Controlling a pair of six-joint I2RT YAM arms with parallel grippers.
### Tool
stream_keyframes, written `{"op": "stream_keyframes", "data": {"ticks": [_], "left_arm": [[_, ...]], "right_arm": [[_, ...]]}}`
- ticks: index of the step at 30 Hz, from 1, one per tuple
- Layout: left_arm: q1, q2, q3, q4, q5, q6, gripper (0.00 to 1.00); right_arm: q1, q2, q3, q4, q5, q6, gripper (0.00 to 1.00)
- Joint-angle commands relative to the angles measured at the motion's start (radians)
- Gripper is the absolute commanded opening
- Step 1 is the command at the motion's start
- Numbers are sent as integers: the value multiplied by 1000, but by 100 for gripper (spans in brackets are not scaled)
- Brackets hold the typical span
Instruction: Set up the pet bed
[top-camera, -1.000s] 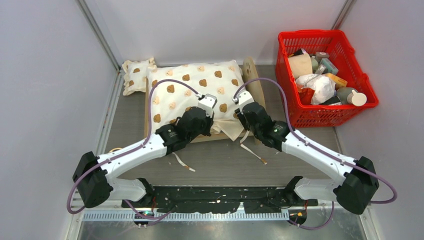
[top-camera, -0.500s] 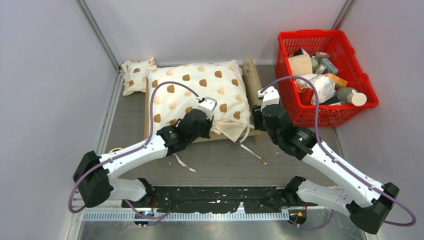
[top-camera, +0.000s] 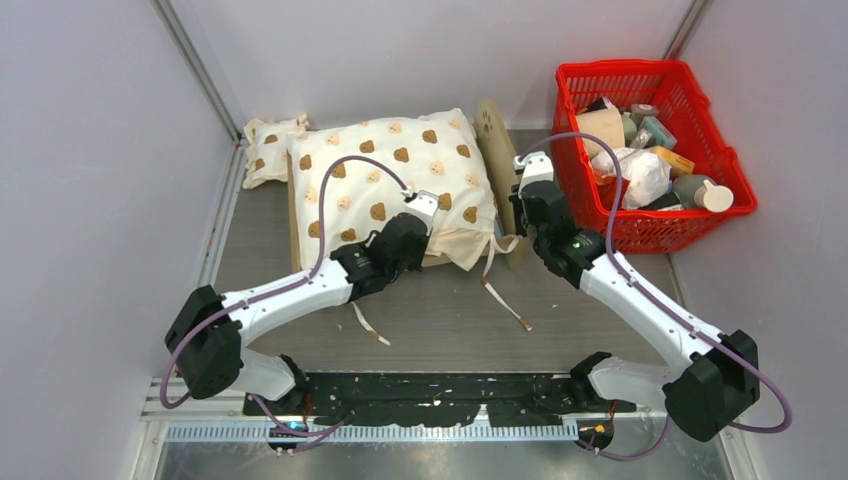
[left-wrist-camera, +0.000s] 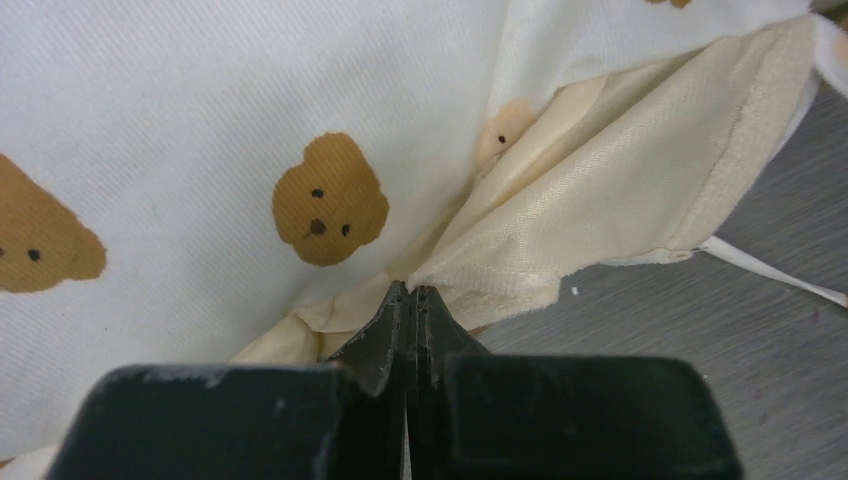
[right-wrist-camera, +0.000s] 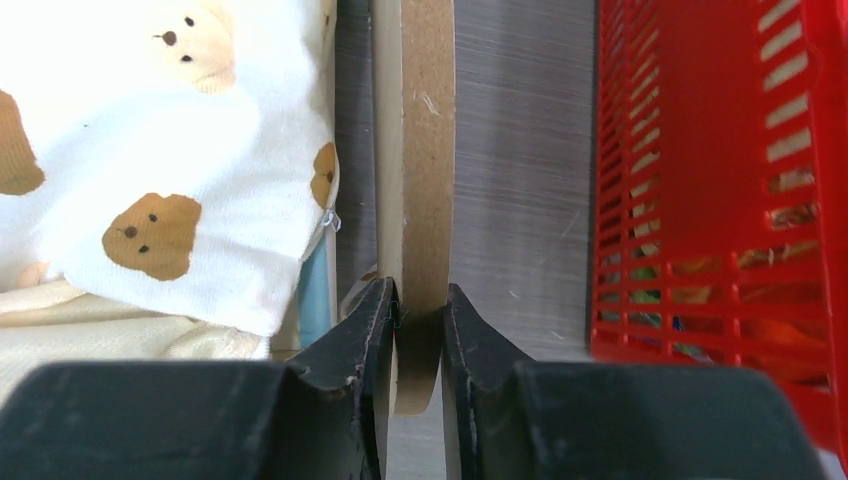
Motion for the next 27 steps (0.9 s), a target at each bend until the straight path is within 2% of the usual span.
{"op": "stream_keyframes", "data": {"ticks": [1,5,8,14,16,17,21,25,27], "left_arm": [[31,12,60,-67,-100,16,3],[33,-48,82,-82,-41,44,43],[26,-96,135,-94,27,45,58],[-26,-100,217,-4,96,62,63],[-41,-71,243,38,119,61,63],[-50,-54,251,63,120,60,64],[-90,20,313,136,65,40,64],[-135,104,390,219,-6,9,64],[-154,148,417,278,-45,0,64]], "right_arm": [[-11,76,31,41,-115,-81,5],[-10,48,91,17,-148,-46,5],[-11,28,107,11,-179,-23,5],[-8,11,87,46,-234,13,5],[-8,7,74,68,-228,4,9],[-7,5,73,63,-219,3,21],[-8,-44,84,-28,-97,39,52],[-7,-193,33,-86,-60,101,69],[-8,-272,-12,-108,-59,135,73]]}}
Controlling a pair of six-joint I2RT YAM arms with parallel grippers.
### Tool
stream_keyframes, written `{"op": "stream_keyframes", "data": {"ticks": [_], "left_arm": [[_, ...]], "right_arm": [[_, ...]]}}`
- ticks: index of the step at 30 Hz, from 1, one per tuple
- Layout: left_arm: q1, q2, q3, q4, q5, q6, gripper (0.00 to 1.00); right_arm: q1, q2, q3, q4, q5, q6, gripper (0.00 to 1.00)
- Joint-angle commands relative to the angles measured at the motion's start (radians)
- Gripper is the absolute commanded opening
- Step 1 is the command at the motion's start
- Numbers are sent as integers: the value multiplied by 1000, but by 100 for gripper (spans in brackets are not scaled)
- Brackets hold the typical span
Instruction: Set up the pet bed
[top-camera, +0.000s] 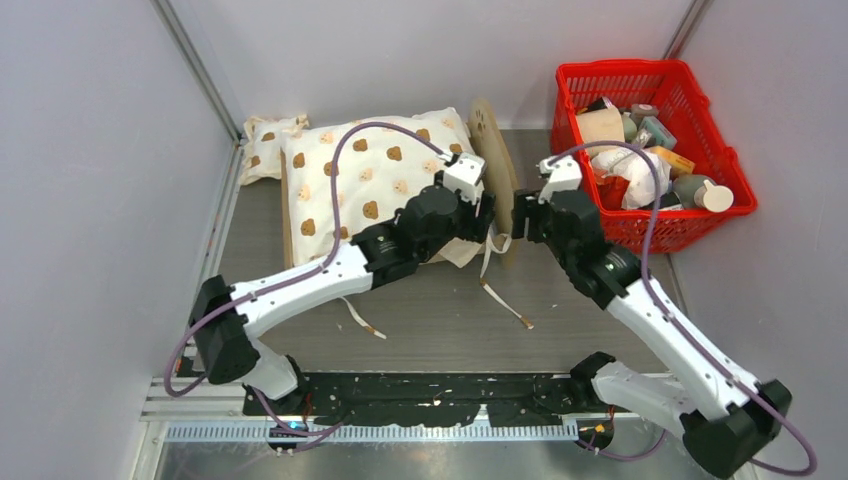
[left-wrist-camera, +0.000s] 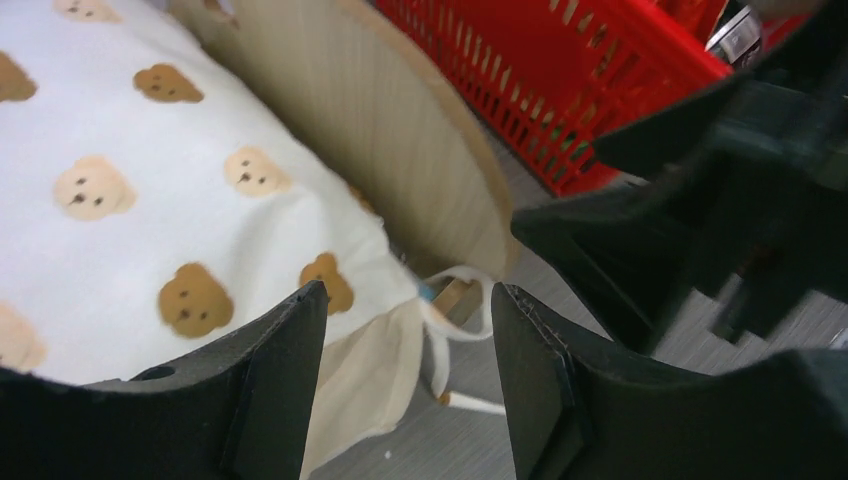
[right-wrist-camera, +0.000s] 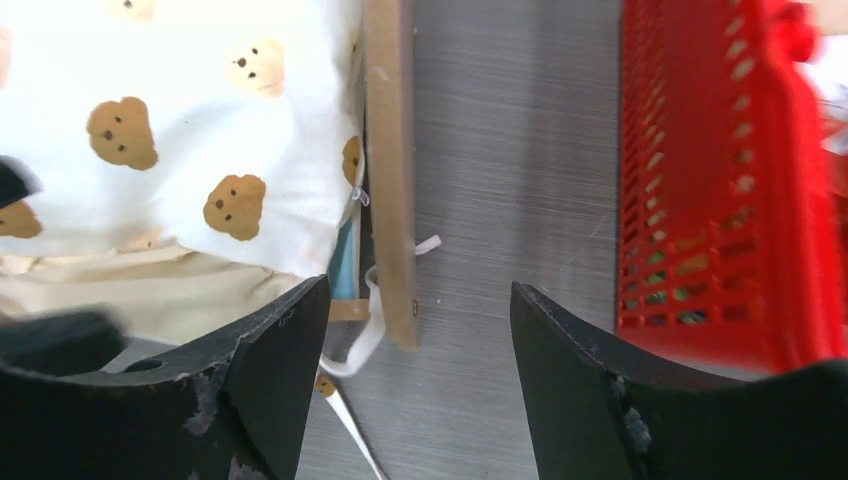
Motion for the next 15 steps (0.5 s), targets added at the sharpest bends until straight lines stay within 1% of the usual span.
{"op": "stream_keyframes", "data": {"ticks": [1,5,7,8,11,15], "left_arm": [[-45,92,99,188,-100,-40,64],[-62,217,245,152,-118,-68,64],[-69,280,309,122,-125,-83,64],[-72,313,344,103,-139,-93,65],[-78,415,448,-18,-199,-137,65],[-80,517,580,-194,-262,-195,63]], "right_arm": [[0,-183,-78,-57,53,91,73],[0,-337,-186,-91,42,162,72],[0,-433,-237,-101,32,180,72],[0,-454,-265,-105,31,183,72],[1,-550,-308,-113,38,181,72],[0,-619,-330,-147,56,171,72]]}}
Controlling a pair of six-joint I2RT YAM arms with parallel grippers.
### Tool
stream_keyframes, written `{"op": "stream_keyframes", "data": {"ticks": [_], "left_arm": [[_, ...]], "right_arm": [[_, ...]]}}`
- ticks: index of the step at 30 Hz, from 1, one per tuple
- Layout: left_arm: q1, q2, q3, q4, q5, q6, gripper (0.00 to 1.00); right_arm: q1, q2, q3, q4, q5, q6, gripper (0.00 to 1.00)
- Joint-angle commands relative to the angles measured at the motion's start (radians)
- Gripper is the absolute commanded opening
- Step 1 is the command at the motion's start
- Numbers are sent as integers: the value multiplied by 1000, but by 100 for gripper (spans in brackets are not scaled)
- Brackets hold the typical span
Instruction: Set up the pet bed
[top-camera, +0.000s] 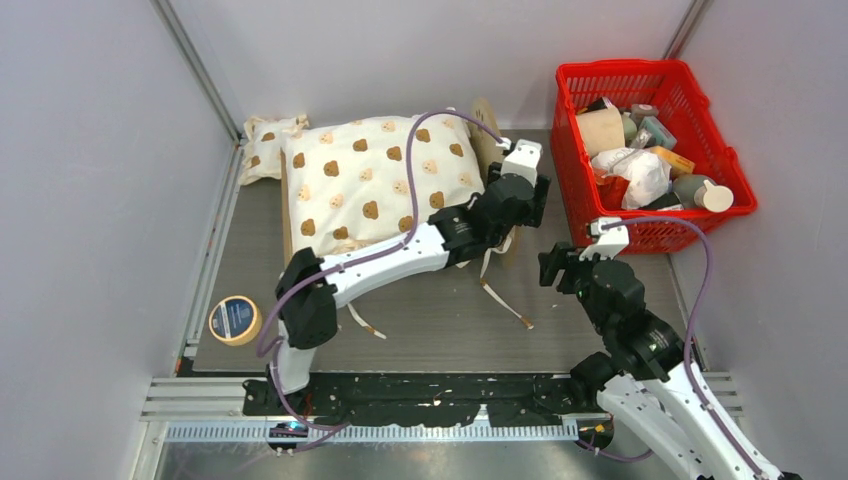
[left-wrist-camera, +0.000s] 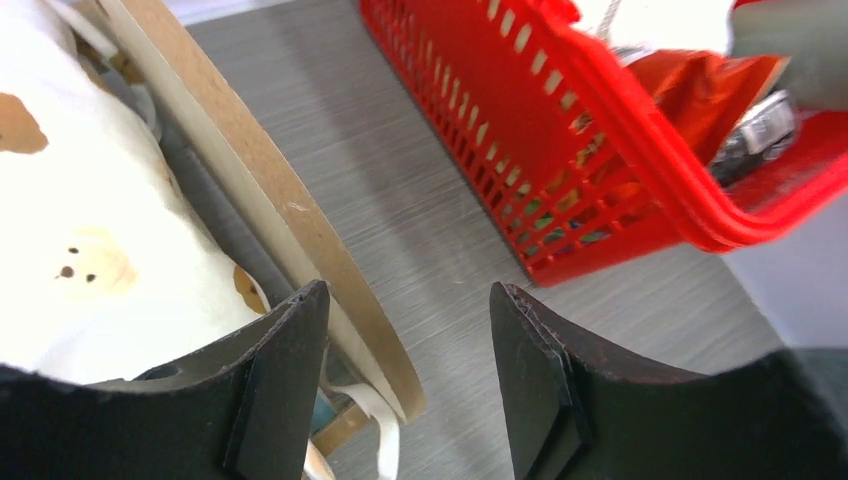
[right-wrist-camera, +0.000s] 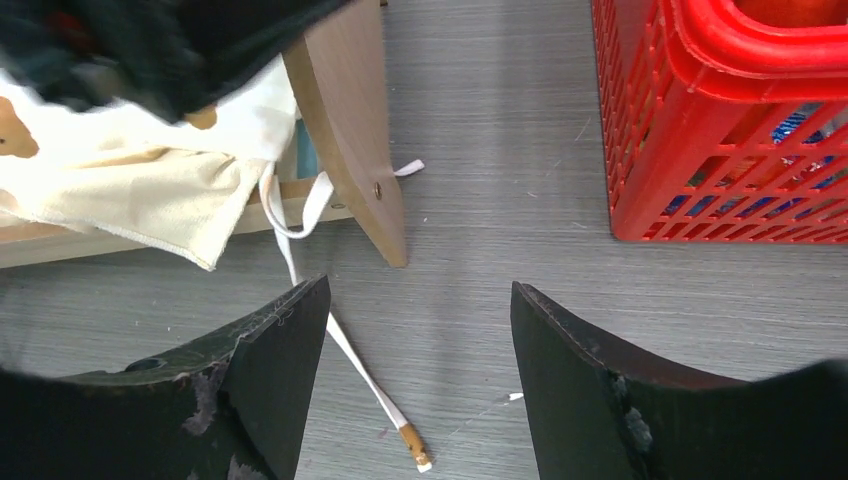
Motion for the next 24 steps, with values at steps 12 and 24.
{"op": "stream_keyframes", "data": {"ticks": [12,24], "left_arm": [[-5,19,190,-203,-171,-129,0],[25,-191,155,-183,-109,-71,0]], "right_arm": [[1,-156,-206,231,-107,17,72],[-10,234,-357,804,-50,-228,68]]}}
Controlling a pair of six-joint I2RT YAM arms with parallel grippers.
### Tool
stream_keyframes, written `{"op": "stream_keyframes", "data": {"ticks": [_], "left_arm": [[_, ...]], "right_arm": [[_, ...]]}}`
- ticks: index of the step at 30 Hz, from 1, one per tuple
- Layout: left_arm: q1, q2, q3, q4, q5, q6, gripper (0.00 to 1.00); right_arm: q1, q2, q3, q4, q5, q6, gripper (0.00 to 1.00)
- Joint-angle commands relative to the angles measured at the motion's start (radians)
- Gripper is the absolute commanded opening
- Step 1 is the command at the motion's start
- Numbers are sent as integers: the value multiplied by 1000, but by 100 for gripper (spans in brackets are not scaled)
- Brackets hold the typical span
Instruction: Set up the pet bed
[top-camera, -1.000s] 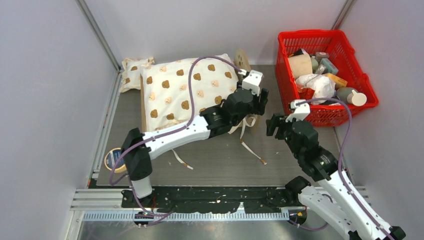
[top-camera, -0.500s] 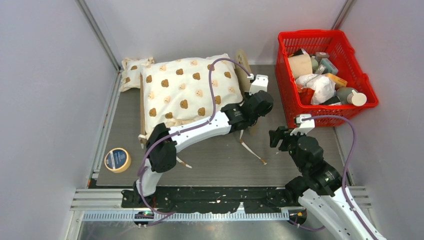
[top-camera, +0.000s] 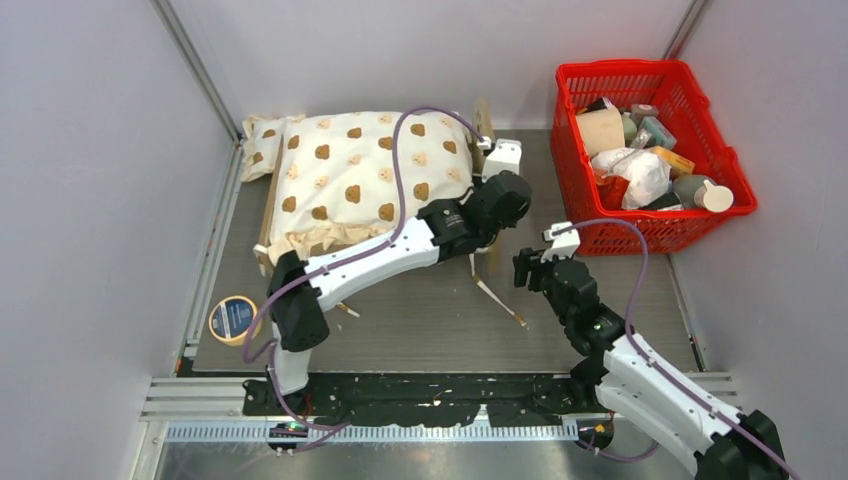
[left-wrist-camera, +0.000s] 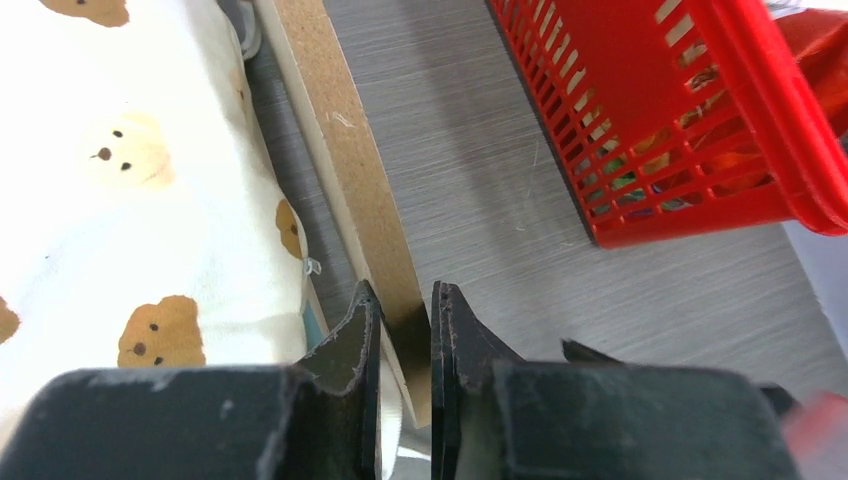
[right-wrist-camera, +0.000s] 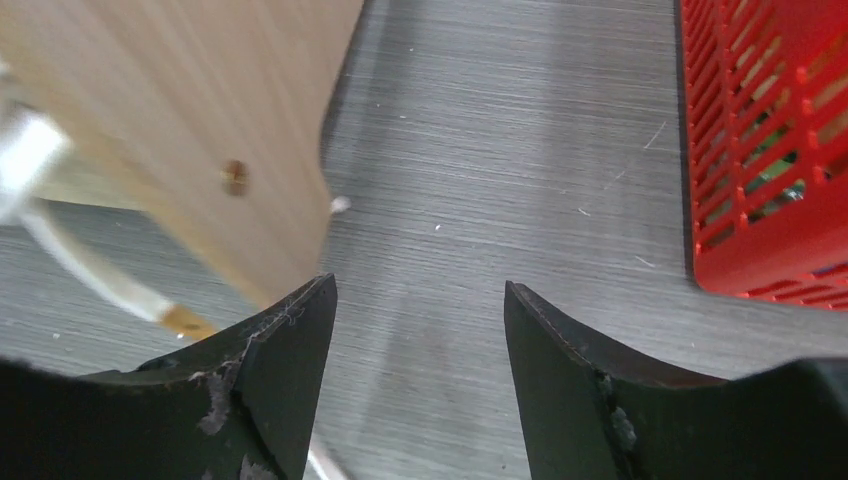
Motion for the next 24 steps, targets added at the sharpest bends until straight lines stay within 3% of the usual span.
{"op": "stream_keyframes", "data": {"ticks": [1,5,9,12,14,18,19,21,24], "left_arm": [[34,-222,51,140,38,97,0],[54,-270,34,109,60,131,0],[90,-304,1,105,108,95,0],[107,-309,9,95,137,80,0],[111,-309,18,93,141,76,0],[115,-306,29,89,153,58,0],[115,-307,28,90,157,56,0],[116,-307,29,85,161,48,0],[116,-310,26,80,159,44,0]], "right_arm": [[-13,109,-37,340,-20,-149,67],[-60,182,-47,480,-107,-243,66],[-120,266,1,485,-343,-280,68],[-144,319,20,500,-415,-188,70],[-160,347,-7,577,-445,-42,69],[-164,436,-143,892,-477,168,66],[-165,499,-188,1046,-515,181,66],[-164,588,-212,1188,-591,155,66],[-165,695,-231,1312,-660,105,68]]}}
